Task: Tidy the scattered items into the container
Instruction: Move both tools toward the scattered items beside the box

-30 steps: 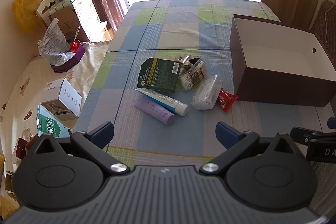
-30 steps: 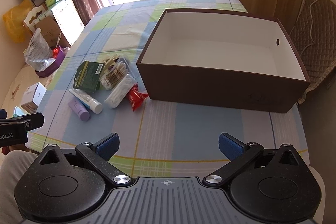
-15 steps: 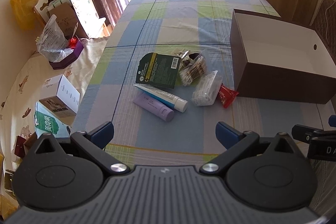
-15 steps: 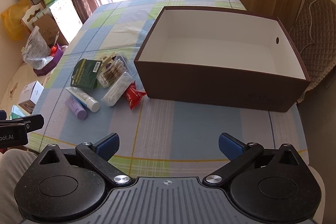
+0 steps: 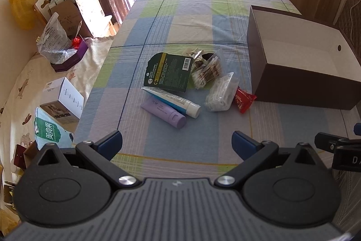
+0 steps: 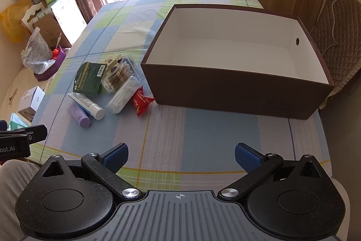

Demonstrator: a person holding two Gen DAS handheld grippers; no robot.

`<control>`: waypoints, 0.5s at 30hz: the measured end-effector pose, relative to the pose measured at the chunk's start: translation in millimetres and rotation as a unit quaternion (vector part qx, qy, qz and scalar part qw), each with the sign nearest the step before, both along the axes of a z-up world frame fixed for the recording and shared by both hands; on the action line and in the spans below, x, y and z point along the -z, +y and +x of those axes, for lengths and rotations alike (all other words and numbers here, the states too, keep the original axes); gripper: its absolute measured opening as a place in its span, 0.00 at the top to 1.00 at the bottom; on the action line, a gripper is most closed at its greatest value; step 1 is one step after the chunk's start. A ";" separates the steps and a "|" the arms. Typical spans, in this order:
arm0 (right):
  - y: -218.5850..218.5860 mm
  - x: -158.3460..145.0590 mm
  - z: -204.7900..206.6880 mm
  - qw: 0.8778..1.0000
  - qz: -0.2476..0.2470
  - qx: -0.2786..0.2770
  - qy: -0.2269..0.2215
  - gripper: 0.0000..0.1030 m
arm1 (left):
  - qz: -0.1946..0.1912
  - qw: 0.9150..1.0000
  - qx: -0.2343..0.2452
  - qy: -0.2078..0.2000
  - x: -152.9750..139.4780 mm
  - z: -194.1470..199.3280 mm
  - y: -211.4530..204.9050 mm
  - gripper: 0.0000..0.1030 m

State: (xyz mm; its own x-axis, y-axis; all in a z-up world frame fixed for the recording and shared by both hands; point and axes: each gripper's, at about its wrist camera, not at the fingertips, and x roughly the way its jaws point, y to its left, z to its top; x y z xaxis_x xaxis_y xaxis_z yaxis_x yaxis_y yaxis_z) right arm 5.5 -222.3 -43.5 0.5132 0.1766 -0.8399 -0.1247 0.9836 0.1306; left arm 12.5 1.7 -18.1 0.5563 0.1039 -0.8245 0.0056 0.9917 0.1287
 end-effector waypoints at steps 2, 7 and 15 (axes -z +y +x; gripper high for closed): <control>-0.1 0.3 0.4 1.000 0.000 0.000 0.001 0.00 | 0.000 1.000 0.001 0.002 1.1 0.3 -0.3 0.01; 0.2 1.1 1.5 1.000 -0.002 -0.001 0.001 0.00 | 0.000 1.000 0.000 0.005 3.3 1.0 0.0 0.01; 0.6 2.4 2.1 1.000 -0.005 -0.001 0.002 0.00 | -0.001 1.000 0.001 0.010 7.0 3.5 -0.7 0.01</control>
